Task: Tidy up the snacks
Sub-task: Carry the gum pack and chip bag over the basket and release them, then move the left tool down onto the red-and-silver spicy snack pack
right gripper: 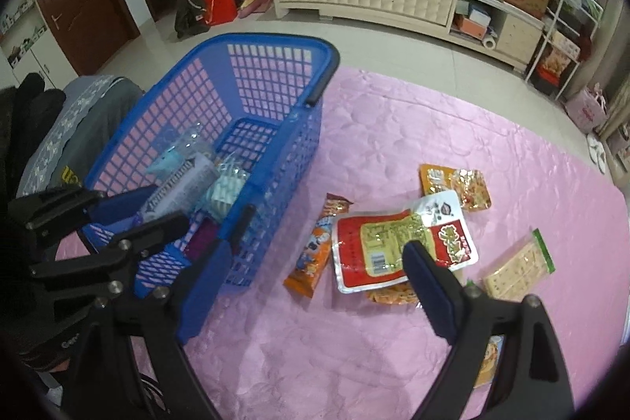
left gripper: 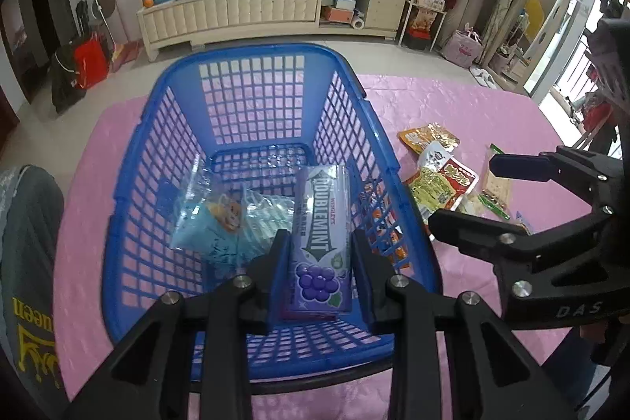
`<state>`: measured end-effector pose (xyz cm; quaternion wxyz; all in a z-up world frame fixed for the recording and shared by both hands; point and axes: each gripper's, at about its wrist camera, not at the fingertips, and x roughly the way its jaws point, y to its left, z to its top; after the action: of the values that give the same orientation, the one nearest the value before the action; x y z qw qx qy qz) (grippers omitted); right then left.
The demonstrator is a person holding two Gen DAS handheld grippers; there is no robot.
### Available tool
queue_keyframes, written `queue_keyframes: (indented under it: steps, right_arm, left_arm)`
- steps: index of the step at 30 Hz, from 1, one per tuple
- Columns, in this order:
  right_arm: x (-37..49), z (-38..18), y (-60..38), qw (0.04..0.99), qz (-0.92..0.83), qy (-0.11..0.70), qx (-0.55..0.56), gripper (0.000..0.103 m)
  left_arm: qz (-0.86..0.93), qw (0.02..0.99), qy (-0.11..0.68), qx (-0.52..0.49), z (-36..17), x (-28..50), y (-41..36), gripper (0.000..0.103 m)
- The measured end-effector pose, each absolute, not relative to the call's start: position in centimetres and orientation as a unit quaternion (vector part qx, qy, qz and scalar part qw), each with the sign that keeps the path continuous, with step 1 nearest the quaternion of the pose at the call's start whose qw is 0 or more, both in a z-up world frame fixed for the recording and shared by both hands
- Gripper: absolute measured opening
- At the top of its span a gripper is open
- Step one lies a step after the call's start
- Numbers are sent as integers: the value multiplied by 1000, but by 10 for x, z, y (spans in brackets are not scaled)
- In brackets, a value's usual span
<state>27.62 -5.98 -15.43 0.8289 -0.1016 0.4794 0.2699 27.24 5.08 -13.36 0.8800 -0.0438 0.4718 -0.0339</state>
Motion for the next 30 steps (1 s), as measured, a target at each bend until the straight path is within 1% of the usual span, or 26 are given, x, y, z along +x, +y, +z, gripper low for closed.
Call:
queue_keyframes:
  steps: [4,5,7,10,14,18,20,21,26,30]
  right_arm:
    - [274,-150,-68,831,271,476,-97,91]
    - [272,-147,-71,831,273,475,-94,91]
    - [268,-141,-77,833,275,472,-88,91]
    - [257,-126,-84,840,275,460,-83,91]
    - [240,-105,-91,849,272,446,-82,91]
    - [220,-87,-102,858,270,430,-81,91]
    - [210,-79,-106,861,268,424,-83,91]
    - [204,-75,-109,863,267,420,-83,91]
    - [183,-63,-126,870,261,411,-78,91]
    - [175,-62,-144,874,250,411,-70,91]
  left_arm:
    - [-35,881,470,-47,-130,271,47,30]
    - [-31,882,469,-43,-128,270,46,37]
    - [-25,883,467,-38,-123,265,44,46]
    - [-21,889,457,-37,-109,253,43,47]
    - [-16,898,438,-31,-86,233,39,58]
    - [-16,905,424,-22,-65,210,32,58]
    - [-16,909,416,-17,-56,200,28,63]
    - [-16,912,410,-13,-51,193,25,64]
    - [-24,919,393,0,-35,174,13,67]
    - [-31,922,387,10,-27,169,0,67]
